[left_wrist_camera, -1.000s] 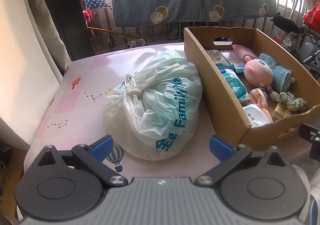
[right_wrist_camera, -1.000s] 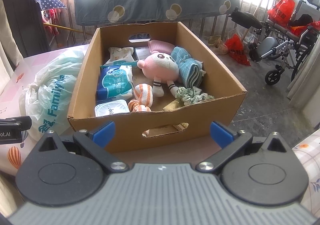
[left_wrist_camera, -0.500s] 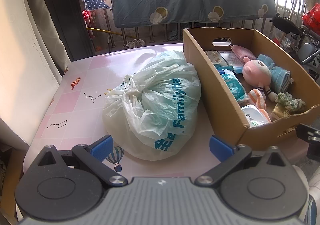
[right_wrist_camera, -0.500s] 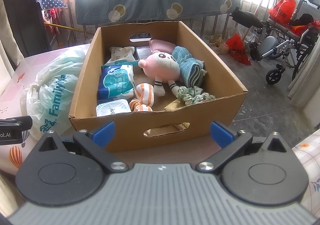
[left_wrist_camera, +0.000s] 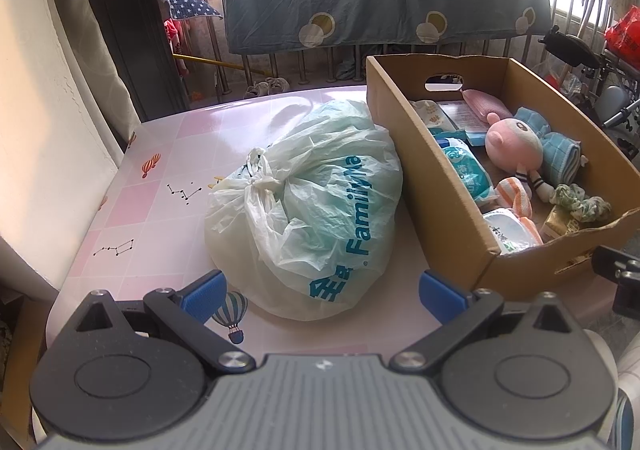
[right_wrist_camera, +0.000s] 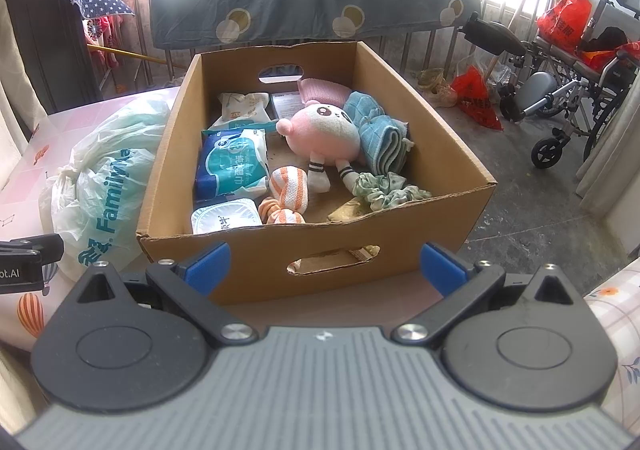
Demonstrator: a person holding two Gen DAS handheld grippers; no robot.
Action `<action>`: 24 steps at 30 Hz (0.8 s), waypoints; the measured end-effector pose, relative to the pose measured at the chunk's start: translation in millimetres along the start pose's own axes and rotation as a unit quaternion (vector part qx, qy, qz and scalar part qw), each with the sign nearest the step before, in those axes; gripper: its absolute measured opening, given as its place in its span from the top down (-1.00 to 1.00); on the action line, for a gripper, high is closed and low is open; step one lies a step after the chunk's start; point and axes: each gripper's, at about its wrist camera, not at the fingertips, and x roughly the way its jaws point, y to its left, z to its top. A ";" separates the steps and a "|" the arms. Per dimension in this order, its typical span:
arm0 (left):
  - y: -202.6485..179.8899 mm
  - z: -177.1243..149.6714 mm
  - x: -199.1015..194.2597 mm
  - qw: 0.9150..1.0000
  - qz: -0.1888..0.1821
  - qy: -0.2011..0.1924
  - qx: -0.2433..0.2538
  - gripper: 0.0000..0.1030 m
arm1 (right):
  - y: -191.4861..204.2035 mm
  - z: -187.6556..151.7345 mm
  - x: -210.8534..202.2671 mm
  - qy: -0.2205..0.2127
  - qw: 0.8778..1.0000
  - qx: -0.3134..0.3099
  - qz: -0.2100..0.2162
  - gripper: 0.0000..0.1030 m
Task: Organize soft objects
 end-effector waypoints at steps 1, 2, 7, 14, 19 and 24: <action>0.1 0.0 0.0 1.000 0.000 0.000 0.000 -1.00 | -0.1 0.3 0.2 0.000 1.000 0.000 0.000 -0.98; -0.4 0.0 -0.4 1.000 -0.001 0.000 0.000 -1.00 | -0.1 0.2 0.1 0.000 1.000 0.000 0.000 -0.98; 0.2 0.2 0.2 1.000 0.000 0.000 0.000 -1.00 | -0.5 1.0 0.8 0.001 1.000 -0.001 0.001 -0.98; 0.4 0.1 -0.5 1.000 0.000 -0.001 -0.001 -1.00 | -1.8 1.4 1.4 0.000 1.000 -0.002 0.002 -0.98; 0.8 1.1 -0.8 1.000 0.000 -0.001 -0.001 -1.00 | -2.8 3.4 2.4 0.000 1.000 -0.003 0.003 -0.98; 1.7 2.1 -1.2 1.000 -0.001 -0.002 -0.002 -1.00 | -3.2 4.0 1.7 -0.001 1.000 -0.004 0.003 -0.98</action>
